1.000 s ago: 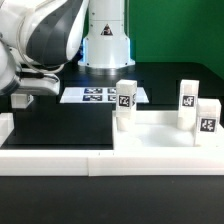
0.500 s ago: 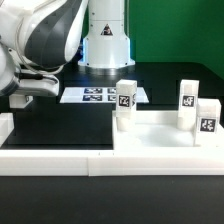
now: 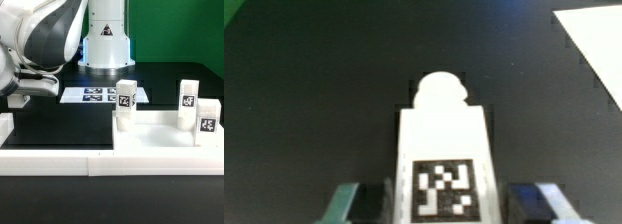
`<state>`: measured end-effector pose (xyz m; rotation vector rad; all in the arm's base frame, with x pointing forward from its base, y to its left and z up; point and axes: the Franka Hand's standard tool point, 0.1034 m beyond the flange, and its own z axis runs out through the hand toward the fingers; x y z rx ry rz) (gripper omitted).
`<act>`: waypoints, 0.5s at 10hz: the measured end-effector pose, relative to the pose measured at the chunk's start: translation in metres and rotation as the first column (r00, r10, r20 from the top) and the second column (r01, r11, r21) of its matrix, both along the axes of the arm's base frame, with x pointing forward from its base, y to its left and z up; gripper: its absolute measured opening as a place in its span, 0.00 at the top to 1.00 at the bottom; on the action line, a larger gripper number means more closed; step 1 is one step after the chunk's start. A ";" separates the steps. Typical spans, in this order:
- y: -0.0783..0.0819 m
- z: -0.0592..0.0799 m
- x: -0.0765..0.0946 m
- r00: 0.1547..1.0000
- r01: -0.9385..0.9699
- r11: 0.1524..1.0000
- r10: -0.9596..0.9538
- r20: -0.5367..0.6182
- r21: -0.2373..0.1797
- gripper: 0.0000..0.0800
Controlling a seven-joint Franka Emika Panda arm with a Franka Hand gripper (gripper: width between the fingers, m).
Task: Assemble square table
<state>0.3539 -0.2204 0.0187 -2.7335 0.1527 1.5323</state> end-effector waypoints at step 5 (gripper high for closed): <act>0.010 0.052 0.022 1.000 0.005 1.000 -0.005 -0.001 0.016 0.64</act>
Offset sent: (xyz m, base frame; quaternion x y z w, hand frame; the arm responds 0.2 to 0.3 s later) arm 0.0225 0.0091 0.0799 -0.0449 -0.0299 -0.0147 0.9984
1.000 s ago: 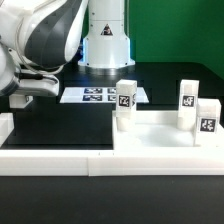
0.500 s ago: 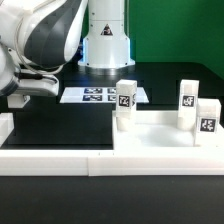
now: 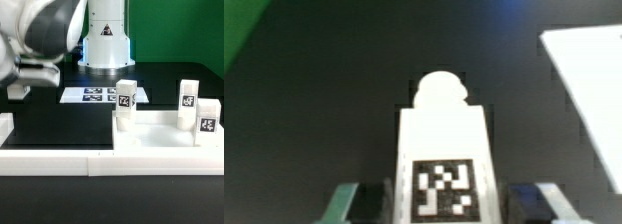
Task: Assemble square table
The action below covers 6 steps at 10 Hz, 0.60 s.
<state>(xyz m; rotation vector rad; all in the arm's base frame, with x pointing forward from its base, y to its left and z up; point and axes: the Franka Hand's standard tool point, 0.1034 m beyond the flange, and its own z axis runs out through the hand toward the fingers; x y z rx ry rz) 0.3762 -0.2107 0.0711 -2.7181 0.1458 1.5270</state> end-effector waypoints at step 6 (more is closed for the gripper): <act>0.004 0.026 0.027 0.960 -0.003 1.000 0.010 0.280 -0.028 0.64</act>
Offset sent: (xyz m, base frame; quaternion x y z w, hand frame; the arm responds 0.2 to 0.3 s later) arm 0.0000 0.0000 0.0000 0.0000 0.1938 0.0000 0.9810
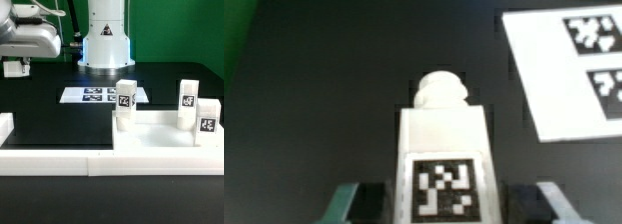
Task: Assemble square table
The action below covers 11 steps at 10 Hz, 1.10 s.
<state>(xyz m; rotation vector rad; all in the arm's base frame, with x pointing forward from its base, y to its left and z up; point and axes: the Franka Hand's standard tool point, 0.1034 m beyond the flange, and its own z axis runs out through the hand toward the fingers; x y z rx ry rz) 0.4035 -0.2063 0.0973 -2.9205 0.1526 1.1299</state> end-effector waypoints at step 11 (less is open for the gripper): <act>0.129 0.046 0.146 0.641 0.144 0.976 0.035 0.767 -0.165 0.64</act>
Offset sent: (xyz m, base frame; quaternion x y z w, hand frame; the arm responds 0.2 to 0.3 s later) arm 0.0826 0.0723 0.0257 -0.0226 0.2027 0.1156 0.9721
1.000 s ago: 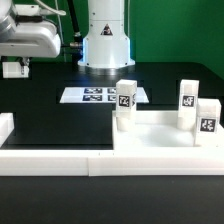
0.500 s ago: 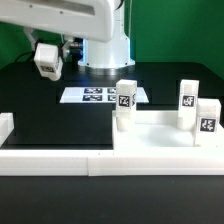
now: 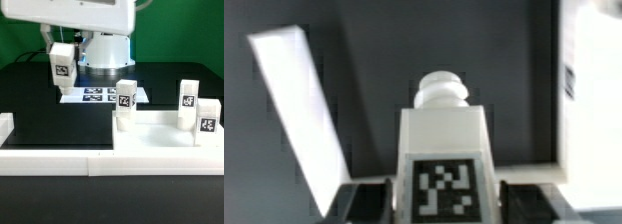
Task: Assemble square table
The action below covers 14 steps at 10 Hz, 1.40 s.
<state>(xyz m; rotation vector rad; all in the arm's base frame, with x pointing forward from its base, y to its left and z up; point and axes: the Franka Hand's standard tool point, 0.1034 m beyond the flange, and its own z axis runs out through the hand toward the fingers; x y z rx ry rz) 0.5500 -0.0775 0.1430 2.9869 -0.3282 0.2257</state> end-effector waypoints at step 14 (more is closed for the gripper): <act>0.091 -0.028 0.051 0.932 0.040 0.999 -0.034 0.362 -0.009 0.64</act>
Offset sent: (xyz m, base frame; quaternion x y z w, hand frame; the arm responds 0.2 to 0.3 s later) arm 0.0441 0.0473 0.0139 0.0013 0.1069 0.0942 0.9898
